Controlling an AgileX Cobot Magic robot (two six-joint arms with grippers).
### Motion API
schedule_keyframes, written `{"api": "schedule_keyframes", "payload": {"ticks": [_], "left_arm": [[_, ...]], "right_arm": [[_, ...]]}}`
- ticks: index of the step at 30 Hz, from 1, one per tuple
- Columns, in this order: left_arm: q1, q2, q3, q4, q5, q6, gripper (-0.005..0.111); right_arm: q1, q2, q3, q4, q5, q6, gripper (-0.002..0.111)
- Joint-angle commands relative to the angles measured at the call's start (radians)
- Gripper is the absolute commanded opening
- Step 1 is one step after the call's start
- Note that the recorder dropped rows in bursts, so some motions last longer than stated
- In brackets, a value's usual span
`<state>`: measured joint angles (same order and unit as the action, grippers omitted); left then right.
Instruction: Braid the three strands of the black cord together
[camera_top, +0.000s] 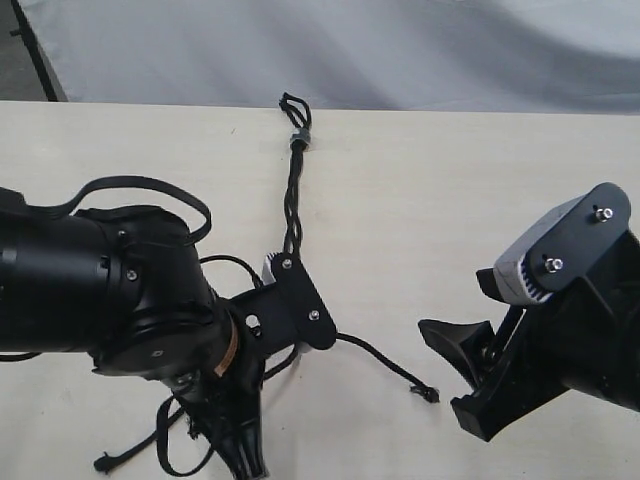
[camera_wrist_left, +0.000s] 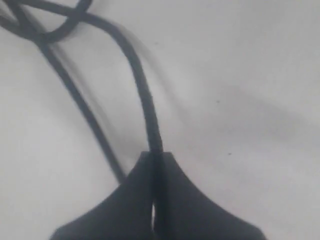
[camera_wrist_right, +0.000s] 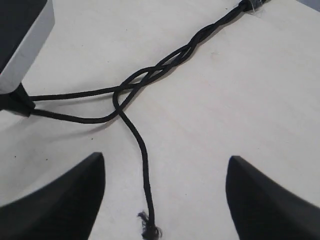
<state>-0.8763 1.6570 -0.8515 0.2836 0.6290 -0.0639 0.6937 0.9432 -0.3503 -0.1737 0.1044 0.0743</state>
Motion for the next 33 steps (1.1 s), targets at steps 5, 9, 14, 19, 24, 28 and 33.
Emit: {"api": "schedule_keyframes", "payload": {"ticks": [5,9,14,19,24,28,33], "left_arm": [[0.071,-0.006,0.057,0.234,-0.018,-0.049,0.000],[0.145,-0.006,0.102,0.248,-0.123,-0.049,0.000],[0.208,-0.006,0.146,0.248,-0.207,-0.045,0.000],[0.216,-0.006,0.187,0.248,-0.289,-0.045,0.000],[0.216,-0.004,0.198,0.214,-0.304,-0.045,0.000],[0.216,0.014,0.198,0.106,-0.308,-0.037,0.000],[0.216,0.045,0.198,-0.061,-0.261,0.080,0.000]], "right_arm": [[-0.006,-0.007,0.003,-0.008,-0.013,0.000,0.065],[-0.006,-0.007,0.003,-0.008,-0.013,0.000,0.065],[-0.006,-0.007,0.003,-0.008,-0.013,0.000,0.065],[-0.006,-0.007,0.003,-0.008,-0.013,0.000,0.065],[-0.006,-0.007,0.003,-0.008,-0.017,0.000,0.065],[-0.006,-0.007,0.003,-0.008,-0.017,0.000,0.065],[-0.006,-0.007,0.003,-0.008,-0.019,-0.002,0.065]]}}
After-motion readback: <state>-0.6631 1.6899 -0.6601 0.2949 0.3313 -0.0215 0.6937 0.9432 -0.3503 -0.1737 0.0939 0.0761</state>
